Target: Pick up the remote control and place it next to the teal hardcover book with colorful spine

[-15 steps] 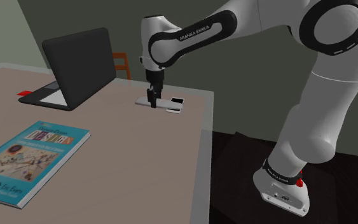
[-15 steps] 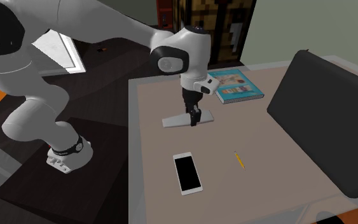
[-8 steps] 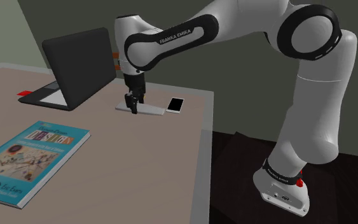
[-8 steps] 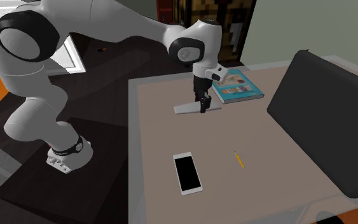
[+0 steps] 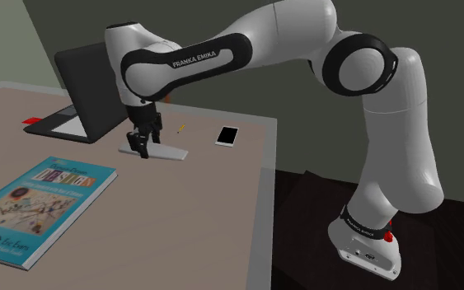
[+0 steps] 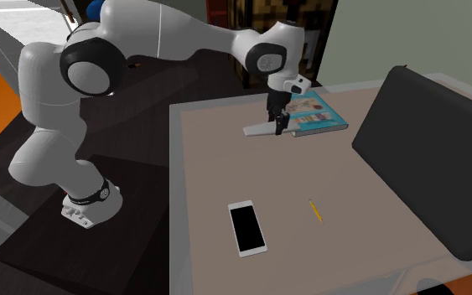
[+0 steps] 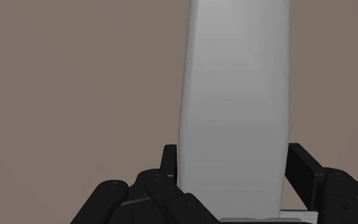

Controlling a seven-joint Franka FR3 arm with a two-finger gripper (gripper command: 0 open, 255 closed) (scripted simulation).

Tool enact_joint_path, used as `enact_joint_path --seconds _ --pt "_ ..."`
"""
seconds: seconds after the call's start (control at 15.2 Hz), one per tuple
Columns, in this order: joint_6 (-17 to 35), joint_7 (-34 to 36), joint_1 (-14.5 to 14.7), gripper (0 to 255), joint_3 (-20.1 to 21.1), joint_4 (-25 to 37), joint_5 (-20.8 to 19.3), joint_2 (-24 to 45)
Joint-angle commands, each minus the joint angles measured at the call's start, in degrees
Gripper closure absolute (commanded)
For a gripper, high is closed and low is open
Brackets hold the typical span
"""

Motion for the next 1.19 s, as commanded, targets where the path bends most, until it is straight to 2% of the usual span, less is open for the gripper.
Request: enact_joint_path --seconds 0.0,0.86,1.12 --pt "0.79 0.19 0.15 255 -0.06 0.27 -0.16 1.06" --pt "9.33 0.66 0.11 255 -0.39 -5.57 -0.76 3.79" --pt "9.76 0.69 0.12 255 -0.42 -5.78 -0.8 4.02"
